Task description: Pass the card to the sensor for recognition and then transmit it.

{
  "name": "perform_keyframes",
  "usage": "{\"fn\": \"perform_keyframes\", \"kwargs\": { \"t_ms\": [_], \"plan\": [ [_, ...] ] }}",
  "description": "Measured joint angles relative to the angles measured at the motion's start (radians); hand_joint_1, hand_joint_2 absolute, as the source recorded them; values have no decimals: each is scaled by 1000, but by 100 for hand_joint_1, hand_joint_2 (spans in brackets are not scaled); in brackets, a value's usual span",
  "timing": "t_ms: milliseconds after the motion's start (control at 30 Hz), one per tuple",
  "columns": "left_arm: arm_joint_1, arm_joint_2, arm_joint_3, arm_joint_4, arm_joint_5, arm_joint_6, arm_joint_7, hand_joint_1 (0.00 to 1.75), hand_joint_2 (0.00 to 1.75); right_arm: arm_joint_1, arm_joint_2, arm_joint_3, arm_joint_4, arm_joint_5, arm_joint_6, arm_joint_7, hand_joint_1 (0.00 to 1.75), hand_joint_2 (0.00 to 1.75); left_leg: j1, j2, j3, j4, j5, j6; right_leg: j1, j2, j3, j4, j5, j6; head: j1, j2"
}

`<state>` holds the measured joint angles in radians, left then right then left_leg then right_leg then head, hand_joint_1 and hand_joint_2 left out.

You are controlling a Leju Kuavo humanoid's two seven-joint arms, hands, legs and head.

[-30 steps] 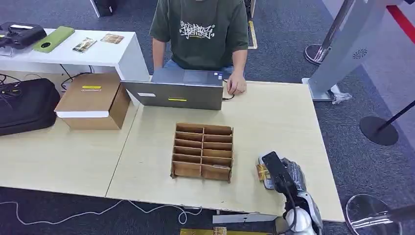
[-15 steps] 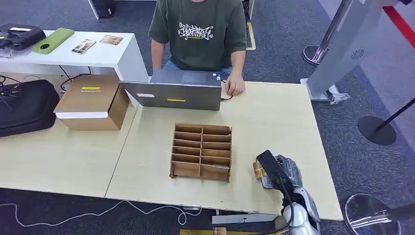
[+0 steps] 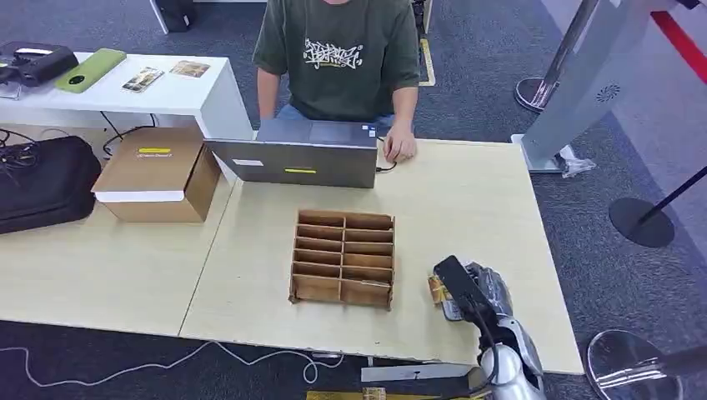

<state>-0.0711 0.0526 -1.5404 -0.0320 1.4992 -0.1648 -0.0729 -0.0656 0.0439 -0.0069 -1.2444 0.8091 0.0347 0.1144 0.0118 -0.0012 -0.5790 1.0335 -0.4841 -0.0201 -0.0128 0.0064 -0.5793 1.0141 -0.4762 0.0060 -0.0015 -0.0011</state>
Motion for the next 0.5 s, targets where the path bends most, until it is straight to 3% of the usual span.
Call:
{"fn": "perform_keyframes", "kwargs": {
  "t_ms": [167,500],
  "plan": [
    [1,0,0,0,1,0,-1,0,0,-2,-10,2,2,-15,-55,6,175,175,0,-1,0,0,0,0,0,-1,0,0,0,0,0,0],
    [-1,5,0,0,-34,1,-1,0,0,16,-35,-14,-15,-13,-53,19,175,175,-1,-1,-1,0,0,0,0,-1,0,0,0,0,0,0]
  ]
}}
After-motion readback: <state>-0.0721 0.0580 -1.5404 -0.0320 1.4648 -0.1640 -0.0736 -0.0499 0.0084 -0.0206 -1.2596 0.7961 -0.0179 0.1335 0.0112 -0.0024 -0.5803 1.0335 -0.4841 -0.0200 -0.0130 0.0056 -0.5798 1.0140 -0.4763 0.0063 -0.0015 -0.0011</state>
